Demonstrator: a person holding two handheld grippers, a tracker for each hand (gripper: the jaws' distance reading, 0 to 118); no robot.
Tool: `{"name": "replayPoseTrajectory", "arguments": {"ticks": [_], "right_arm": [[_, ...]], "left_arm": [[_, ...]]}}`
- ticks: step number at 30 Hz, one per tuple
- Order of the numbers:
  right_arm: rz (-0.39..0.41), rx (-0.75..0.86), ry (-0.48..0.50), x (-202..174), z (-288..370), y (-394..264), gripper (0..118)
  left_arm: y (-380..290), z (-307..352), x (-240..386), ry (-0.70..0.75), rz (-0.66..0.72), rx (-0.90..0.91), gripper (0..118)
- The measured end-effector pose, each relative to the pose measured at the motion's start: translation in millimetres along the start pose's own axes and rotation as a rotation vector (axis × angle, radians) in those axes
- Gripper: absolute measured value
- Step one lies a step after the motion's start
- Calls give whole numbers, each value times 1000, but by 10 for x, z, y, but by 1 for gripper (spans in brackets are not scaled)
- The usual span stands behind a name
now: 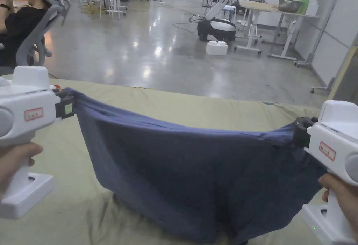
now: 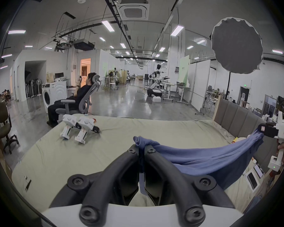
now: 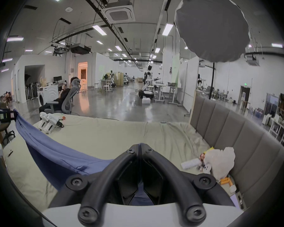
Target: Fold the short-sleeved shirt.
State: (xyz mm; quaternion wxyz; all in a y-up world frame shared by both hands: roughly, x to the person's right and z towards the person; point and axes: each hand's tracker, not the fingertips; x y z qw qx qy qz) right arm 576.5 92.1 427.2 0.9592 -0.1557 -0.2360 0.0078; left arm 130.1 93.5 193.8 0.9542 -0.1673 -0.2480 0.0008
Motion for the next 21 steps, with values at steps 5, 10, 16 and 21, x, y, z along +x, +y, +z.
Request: {"name": "replayPoseTrajectory", "arguments": {"ticks": [5, 10, 16, 21], "right_arm": [[40, 51, -10, -101, -193, 384, 0], [43, 88, -31, -158, -382, 787, 0], [39, 122, -43, -188, -650, 1255, 0], [57, 171, -55, -289, -749, 1623, 0]], "left_arm": [[291, -225, -10, 12, -30, 10, 1], [587, -438, -80, 50, -42, 24, 1], [1035, -618, -122, 73, -35, 59, 1], [1393, -730, -95, 109, -52, 85, 1]]}}
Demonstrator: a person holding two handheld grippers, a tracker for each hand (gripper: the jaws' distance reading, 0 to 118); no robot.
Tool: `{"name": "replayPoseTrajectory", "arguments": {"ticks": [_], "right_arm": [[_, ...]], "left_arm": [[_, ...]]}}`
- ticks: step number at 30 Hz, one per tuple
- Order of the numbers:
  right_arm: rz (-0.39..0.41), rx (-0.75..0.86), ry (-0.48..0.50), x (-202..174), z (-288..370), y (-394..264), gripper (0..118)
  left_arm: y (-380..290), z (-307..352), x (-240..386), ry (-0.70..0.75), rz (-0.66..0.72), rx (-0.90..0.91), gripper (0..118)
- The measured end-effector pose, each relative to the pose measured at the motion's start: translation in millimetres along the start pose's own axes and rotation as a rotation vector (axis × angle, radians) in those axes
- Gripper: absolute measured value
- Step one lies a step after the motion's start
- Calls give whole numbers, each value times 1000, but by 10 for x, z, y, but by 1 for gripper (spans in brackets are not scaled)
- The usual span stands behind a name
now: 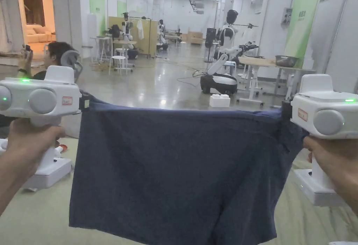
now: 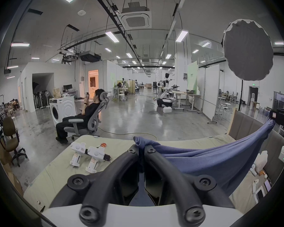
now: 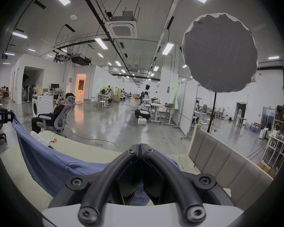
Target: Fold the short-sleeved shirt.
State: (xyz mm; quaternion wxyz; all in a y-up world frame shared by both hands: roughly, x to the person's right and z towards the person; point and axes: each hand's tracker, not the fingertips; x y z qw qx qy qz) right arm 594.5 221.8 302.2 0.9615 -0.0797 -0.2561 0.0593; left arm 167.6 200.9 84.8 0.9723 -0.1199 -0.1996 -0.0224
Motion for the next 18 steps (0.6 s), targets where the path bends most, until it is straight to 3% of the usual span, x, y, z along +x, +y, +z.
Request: {"name": "replayPoseTrajectory", "arguments": {"ticks": [9, 13, 18], "right_arm": [[74, 74, -20, -127, 7, 185, 0], [127, 49, -25, -172, 56, -97, 0], [120, -32, -15, -166, 245, -683, 0]], "left_arm": [[13, -28, 39, 20, -3, 16, 1], [-367, 30, 58, 3, 0, -20, 1], [-1027, 174, 57, -28, 31, -92, 1]]}}
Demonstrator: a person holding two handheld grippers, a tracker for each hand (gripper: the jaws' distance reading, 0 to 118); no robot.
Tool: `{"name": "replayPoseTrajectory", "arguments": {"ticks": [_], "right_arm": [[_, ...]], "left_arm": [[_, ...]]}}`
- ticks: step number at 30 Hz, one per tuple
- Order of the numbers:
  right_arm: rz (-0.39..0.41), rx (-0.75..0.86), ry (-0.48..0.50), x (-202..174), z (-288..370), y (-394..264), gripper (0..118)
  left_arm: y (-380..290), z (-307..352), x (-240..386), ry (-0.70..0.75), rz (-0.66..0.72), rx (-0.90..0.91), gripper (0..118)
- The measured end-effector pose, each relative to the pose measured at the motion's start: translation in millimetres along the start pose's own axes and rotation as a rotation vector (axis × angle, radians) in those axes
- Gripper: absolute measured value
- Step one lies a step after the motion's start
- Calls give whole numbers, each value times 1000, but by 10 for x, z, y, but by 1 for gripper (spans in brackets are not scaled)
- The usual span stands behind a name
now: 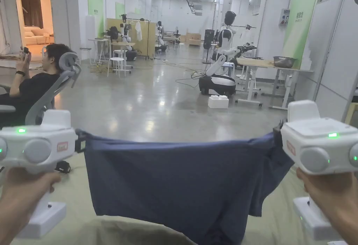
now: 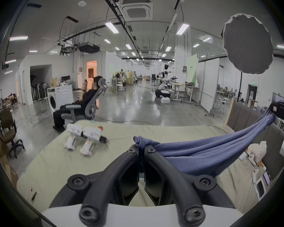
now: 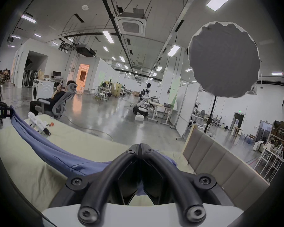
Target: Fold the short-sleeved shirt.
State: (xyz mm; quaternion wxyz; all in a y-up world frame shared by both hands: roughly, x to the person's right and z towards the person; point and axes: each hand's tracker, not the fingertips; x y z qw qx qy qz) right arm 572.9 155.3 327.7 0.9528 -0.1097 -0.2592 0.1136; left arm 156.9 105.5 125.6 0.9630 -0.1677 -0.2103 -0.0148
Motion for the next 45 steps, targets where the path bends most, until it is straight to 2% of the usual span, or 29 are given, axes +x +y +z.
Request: {"name": "replayPoseTrajectory", "arguments": {"ticks": [8, 12, 17, 20, 26, 33, 40, 41, 43, 44, 45], "right_arm": [[7, -113, 21, -61, 639, -936, 0], [-18, -140, 16, -19, 1064, -1113, 0], [2, -140, 20, -43, 1651, -1166, 0], [8, -162, 27, -65, 1861, -1282, 0], [-35, -333, 90, -249, 1946, -1933, 0], [-112, -545, 102, -382, 1878, -2795, 0], [-139, -652, 124, -463, 1869, -3264, 3], [-149, -650, 115, -470, 1881, -3265, 10], [-160, -632, 73, -478, 1846, -3220, 62], [-164, -612, 65, -479, 1808, -3192, 82], [-169, -580, 55, -479, 1781, -3167, 95]], "left_arm": [[-965, 566, -65, -44, 89, -55, 1], [-1218, 937, -152, -54, 117, -42, 1], [-1349, 1474, -184, -67, 100, -23, 1], [-1504, 1585, -282, -75, 118, -59, 1], [-2109, 1479, -292, -70, 108, -254, 1], [-2760, 1262, -122, -49, 76, -519, 1], [-3124, 1155, -41, -13, 76, -602, 3], [-3108, 1154, -42, -2, 81, -595, 6], [-3033, 1174, -28, 4, 90, -566, 27], [-2973, 1163, -19, 5, 89, -535, 42], [-2916, 1150, -5, 10, 83, -511, 58]]}}
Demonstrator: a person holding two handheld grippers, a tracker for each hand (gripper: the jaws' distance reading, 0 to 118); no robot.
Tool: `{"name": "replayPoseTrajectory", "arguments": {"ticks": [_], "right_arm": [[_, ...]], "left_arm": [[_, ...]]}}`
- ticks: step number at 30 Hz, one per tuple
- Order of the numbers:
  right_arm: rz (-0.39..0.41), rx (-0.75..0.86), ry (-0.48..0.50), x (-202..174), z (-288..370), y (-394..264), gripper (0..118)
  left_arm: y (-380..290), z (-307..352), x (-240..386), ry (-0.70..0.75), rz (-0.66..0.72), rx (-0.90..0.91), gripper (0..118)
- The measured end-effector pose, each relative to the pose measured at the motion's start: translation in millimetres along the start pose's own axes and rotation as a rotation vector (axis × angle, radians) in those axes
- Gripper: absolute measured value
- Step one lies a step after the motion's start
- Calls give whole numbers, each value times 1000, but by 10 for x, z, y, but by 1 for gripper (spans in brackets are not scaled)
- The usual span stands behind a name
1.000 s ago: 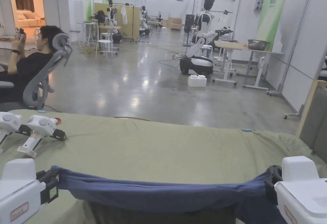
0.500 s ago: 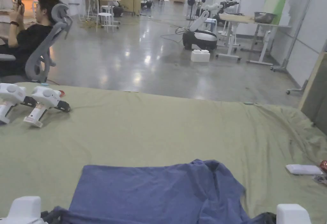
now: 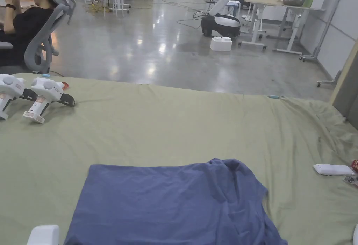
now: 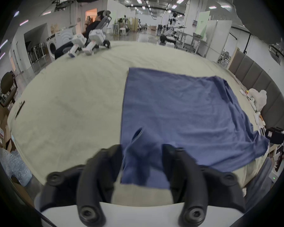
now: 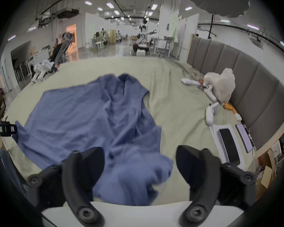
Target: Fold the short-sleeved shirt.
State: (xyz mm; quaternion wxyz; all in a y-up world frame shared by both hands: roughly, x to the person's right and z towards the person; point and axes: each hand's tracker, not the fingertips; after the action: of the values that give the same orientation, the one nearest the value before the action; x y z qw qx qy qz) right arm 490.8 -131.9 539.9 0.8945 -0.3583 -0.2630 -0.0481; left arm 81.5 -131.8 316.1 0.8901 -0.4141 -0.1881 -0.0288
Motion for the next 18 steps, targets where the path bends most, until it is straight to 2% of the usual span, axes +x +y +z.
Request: {"name": "replayPoseTrajectory", "arguments": {"ticks": [2, 6, 9, 11, 14, 15, 18], "right_arm": [[-2, 74, 13, -63, -21, 154, 95], [3, 195, 24, -226, -91, 472, 94], [-27, 291, 61, -382, -128, 717, 93], [-23, 356, 65, -501, -131, 860, 90], [-20, 459, 49, -639, -102, 1001, 69], [-31, 488, 46, -670, -87, 1033, 52], [-72, 566, 40, -738, -41, 1120, 37]], "left_arm": [[142, 66, 94, 7, -34, 66, 68], [445, 19, 231, 35, -73, 191, 68], [648, -53, 288, 16, -69, 308, 64], [778, -14, 370, 19, -72, 384, 53], [883, 6, 467, 51, -84, 505, 28], [914, 23, 489, 53, -88, 535, 21], [958, 89, 584, 65, -90, 606, 14]]}}
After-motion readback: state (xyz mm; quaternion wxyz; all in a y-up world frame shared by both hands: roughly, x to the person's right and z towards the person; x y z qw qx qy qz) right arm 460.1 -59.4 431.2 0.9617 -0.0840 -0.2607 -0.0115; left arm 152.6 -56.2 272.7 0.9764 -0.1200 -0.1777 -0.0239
